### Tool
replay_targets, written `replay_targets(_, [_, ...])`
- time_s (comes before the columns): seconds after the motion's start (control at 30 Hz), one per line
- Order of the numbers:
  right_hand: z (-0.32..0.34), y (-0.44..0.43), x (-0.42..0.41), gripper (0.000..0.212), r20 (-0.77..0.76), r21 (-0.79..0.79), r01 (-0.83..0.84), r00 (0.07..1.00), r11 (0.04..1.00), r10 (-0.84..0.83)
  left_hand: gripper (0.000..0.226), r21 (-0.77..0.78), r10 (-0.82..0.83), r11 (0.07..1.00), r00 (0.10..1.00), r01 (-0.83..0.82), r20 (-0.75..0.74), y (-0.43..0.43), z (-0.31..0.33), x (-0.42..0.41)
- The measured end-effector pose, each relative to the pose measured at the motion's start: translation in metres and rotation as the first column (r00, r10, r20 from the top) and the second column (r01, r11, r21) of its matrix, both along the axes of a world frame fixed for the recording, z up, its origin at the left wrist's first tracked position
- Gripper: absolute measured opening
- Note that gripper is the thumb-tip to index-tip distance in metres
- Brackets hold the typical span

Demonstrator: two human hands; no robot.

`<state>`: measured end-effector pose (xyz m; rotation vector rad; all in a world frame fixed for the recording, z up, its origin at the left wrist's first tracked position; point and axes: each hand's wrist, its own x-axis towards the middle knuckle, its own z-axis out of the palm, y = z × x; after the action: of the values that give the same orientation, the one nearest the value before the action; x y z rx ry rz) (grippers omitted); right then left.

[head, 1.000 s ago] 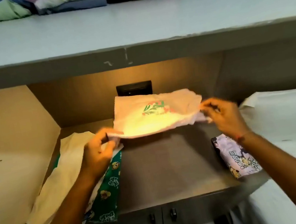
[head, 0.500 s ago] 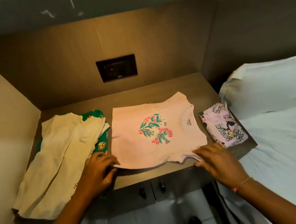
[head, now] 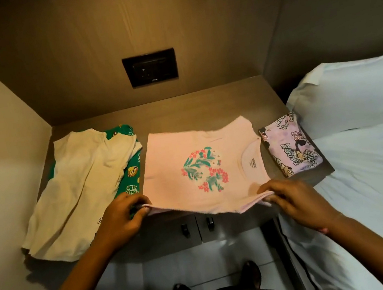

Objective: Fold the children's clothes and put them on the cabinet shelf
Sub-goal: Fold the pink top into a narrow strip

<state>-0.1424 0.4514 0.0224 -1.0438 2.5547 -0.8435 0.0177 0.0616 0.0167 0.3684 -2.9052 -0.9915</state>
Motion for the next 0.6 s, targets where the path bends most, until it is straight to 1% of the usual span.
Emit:
replay_targets(0.07, [0.017,0.003,0.001,0.011,0.167,-0.050,-0.008,0.986,0.999,0.016,0.013,0.160,0.009,0.987,0.999,-0.017,0.051,-0.006,0.011,0.002])
replay_targets(0.1, [0.025,0.002,-0.003,0.011,0.200,-0.062,-0.010,0.979,0.998,0.022,0.013,0.215,0.005,0.976,0.998,-0.020,0.069,-0.009,0.018,0.000])
replay_targets(0.17, [0.038,-0.003,-0.017,0.008,0.176,-0.039,-0.007,0.984,0.999,0.014,0.009,0.281,0.021,0.959,0.996,-0.043,0.082,-0.015,0.030,-0.013])
replay_targets(0.23, [0.044,-0.016,-0.038,0.007,0.074,0.022,0.043,0.996,0.999,-0.044,0.007,0.288,0.046,0.955,0.995,-0.069,0.086,-0.019,0.039,-0.033])
replay_targets(0.3, [0.042,-0.032,-0.064,0.011,-0.063,0.125,0.107,0.993,0.986,-0.099,0.007,0.236,0.052,0.969,0.995,-0.071,0.085,-0.023,0.042,-0.059])
replay_targets(0.4, [0.030,-0.051,-0.096,0.016,-0.216,0.256,0.182,0.968,0.949,-0.128,0.012,0.090,0.073,0.993,0.993,-0.082,0.097,-0.027,0.037,-0.099])
replay_targets(0.47, [0.021,-0.060,-0.112,0.022,-0.290,0.324,0.205,0.951,0.924,-0.110,0.017,-0.031,0.103,0.995,0.985,-0.100,0.135,-0.028,0.031,-0.124])
replay_targets(0.53, [0.011,-0.064,-0.121,0.027,-0.340,0.400,0.224,0.937,0.889,-0.084,0.020,-0.119,0.114,0.988,0.982,-0.097,0.151,-0.025,0.024,-0.142])
replay_targets(0.6, [0.002,-0.065,-0.125,0.029,-0.375,0.410,0.257,0.922,0.875,-0.096,0.022,-0.209,0.108,0.975,0.985,-0.079,0.136,-0.023,0.017,-0.153])
